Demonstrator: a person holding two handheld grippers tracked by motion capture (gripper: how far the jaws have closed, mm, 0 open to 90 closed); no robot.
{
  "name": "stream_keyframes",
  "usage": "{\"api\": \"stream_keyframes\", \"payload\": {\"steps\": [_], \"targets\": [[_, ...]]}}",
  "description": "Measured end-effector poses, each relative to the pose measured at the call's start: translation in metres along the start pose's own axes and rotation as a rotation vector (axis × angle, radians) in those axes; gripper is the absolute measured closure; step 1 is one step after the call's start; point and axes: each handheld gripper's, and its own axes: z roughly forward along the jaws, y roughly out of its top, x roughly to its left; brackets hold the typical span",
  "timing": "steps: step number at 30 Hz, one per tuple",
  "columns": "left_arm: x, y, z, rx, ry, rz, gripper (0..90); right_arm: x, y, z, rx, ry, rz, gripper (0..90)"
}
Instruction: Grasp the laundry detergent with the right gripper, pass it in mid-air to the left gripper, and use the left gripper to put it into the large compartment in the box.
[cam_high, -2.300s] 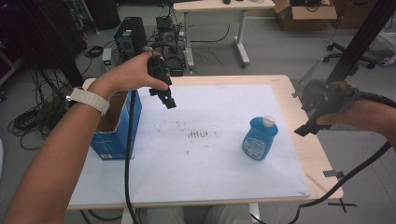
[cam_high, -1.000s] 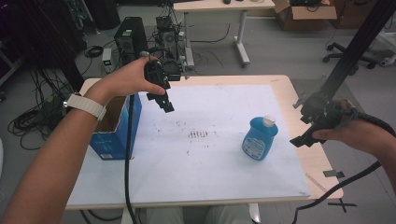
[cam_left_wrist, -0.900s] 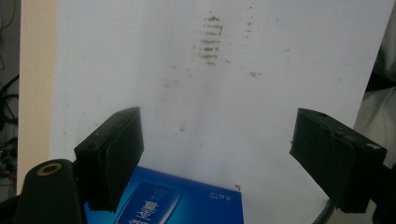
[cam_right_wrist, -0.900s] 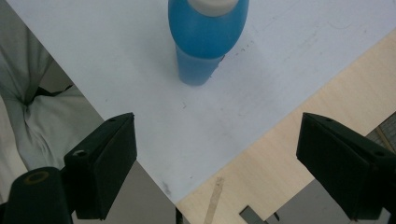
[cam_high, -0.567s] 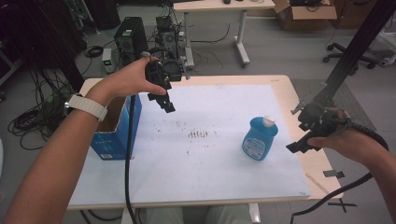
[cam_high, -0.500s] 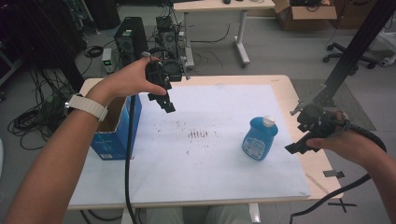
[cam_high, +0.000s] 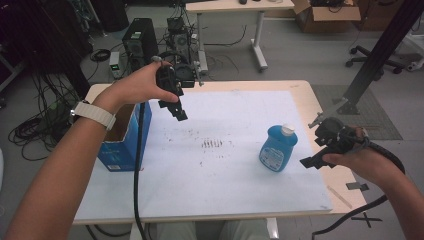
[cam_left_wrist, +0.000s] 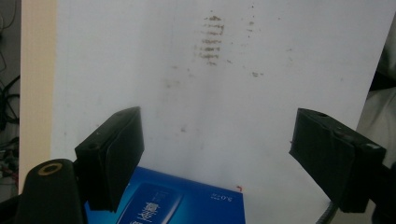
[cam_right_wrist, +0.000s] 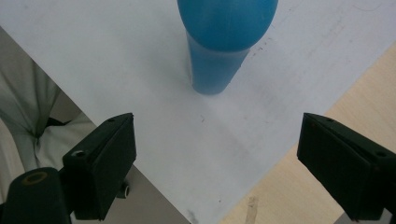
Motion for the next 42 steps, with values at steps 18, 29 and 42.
{"api": "stream_keyframes", "payload": {"steps": [18,29,42], "targets": [[0.000,0.002,0.005,0.008,-0.008,0.002,17.7,0.002,-0.013,0.020,-0.100,-0.007,0.031,11.5],[0.001,0.000,0.006,0.008,-0.010,-0.005,17.8,0.004,-0.021,0.031,-0.173,-0.009,0.059,11.8],[0.001,0.000,0.006,0.003,-0.009,-0.012,17.8,0.004,-0.038,0.036,-0.299,-0.019,0.060,11.8]]}}
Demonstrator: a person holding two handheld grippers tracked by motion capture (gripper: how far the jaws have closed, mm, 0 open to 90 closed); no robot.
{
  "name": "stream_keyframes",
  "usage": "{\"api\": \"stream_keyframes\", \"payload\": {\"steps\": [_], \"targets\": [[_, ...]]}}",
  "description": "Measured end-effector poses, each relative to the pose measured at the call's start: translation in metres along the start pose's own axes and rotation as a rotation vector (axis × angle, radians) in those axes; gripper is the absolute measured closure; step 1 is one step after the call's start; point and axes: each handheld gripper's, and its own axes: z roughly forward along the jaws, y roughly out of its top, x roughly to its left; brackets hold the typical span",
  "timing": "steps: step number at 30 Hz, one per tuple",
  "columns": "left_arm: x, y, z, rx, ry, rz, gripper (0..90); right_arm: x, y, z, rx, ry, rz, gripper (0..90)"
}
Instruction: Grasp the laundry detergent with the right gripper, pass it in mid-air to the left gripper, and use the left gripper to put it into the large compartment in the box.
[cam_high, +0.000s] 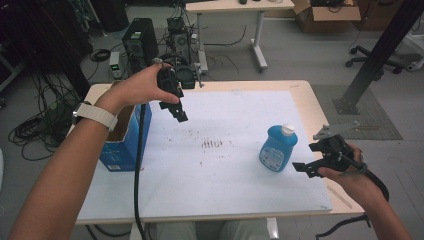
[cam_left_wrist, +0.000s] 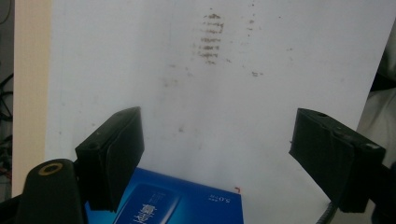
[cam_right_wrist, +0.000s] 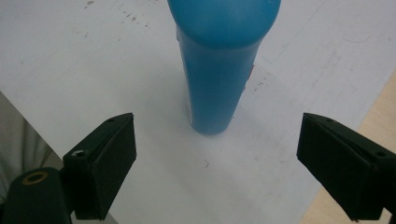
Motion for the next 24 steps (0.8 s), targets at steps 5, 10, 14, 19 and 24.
{"api": "stream_keyframes", "payload": {"steps": [5,10,14,19,24], "targets": [[0.000,0.000,0.000,0.002,-0.001,0.001,17.8,0.000,-0.004,0.001,-0.034,-0.001,0.001,11.8],[0.000,0.000,0.001,0.005,0.000,0.000,17.8,0.001,-0.010,0.003,-0.087,-0.006,0.002,11.8],[0.000,0.001,0.001,0.004,-0.001,-0.001,17.8,0.001,-0.014,0.004,-0.109,-0.006,0.004,11.8],[-0.001,0.003,0.002,0.005,-0.004,0.003,17.8,0.001,-0.019,0.008,-0.139,-0.005,0.010,12.0],[-0.001,0.003,0.003,0.006,-0.004,0.003,17.8,-0.001,-0.021,0.007,-0.173,-0.006,0.012,12.1]]}}
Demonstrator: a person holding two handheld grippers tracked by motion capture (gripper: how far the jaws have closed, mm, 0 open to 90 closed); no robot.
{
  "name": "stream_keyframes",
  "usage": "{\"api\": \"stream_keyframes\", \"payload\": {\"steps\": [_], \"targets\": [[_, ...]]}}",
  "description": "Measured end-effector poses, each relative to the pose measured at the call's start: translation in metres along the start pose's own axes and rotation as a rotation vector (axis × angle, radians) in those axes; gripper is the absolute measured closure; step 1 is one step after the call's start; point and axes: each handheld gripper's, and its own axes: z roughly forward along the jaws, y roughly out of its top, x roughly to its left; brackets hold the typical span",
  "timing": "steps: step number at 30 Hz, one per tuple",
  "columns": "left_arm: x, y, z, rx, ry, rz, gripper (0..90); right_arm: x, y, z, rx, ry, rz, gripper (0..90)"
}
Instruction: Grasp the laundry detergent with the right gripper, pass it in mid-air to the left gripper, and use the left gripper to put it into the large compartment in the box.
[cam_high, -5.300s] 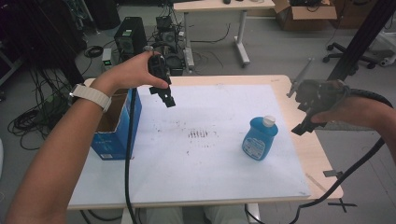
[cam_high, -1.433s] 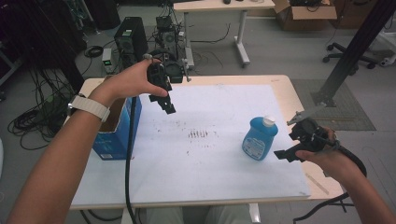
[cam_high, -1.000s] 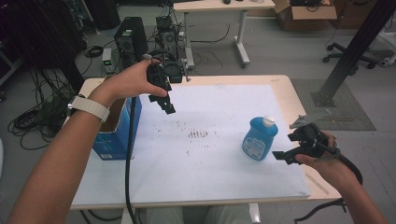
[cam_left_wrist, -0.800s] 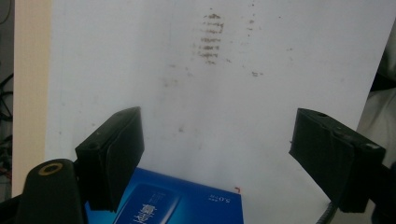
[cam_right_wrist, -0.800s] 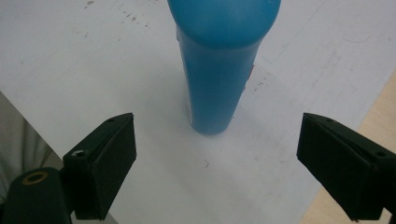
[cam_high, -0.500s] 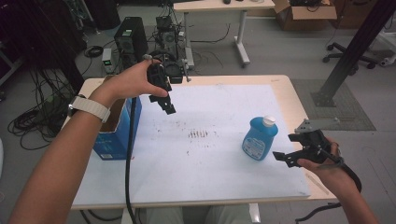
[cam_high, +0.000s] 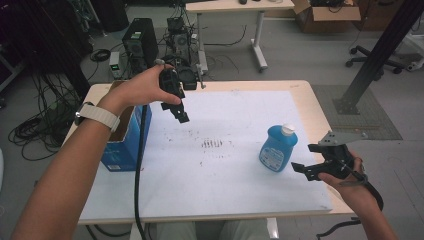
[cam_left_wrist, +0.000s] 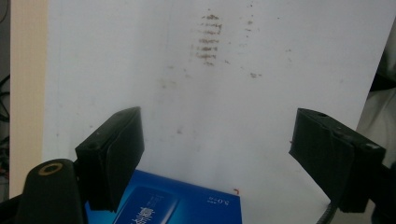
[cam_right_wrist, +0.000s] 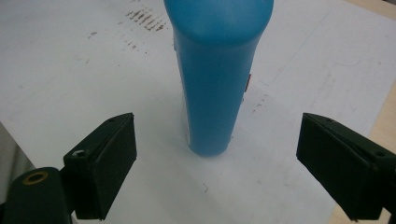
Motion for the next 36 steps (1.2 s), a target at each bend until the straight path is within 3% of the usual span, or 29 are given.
{"api": "stream_keyframes", "payload": {"steps": [15,36], "targets": [[0.000,-0.001,0.002,0.005,-0.004,-0.003,17.9,-0.001,-0.010,0.005,-0.083,0.003,0.004,12.6],[0.002,-0.002,0.004,0.007,-0.010,-0.009,17.9,0.000,-0.022,0.019,-0.158,0.005,0.020,12.6]]}}
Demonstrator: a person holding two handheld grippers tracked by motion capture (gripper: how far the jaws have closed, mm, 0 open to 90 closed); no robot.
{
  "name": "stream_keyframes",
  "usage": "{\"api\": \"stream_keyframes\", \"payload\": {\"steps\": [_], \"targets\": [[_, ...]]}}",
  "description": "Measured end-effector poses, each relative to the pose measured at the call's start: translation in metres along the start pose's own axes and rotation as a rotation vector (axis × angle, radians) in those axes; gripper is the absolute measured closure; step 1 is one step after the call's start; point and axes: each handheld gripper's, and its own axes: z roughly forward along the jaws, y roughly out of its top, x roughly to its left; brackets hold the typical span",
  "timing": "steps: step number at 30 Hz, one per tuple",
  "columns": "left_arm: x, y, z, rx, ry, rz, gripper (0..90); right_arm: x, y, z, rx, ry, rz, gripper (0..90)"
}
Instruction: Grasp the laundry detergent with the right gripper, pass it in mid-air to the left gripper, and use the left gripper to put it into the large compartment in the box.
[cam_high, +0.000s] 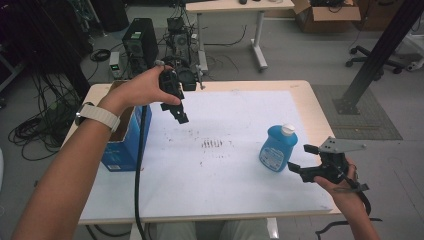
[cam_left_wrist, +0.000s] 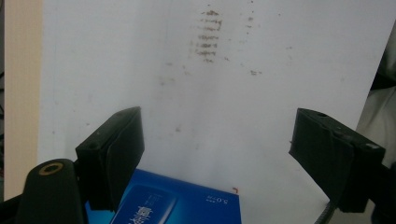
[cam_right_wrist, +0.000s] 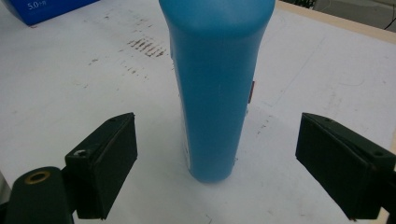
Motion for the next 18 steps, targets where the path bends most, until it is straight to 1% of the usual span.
{"api": "stream_keyframes", "payload": {"steps": [9,13,18], "targets": [[0.000,0.000,0.000,0.001,0.001,-0.002,17.9,0.000,-0.005,0.006,-0.028,-0.003,0.009,12.5],[0.000,-0.001,0.001,0.005,-0.002,-0.002,18.0,-0.001,-0.008,0.011,-0.042,-0.004,0.022,12.5],[0.000,0.000,0.001,0.006,-0.004,0.001,18.1,-0.001,-0.010,0.016,-0.047,-0.004,0.026,12.5]]}}
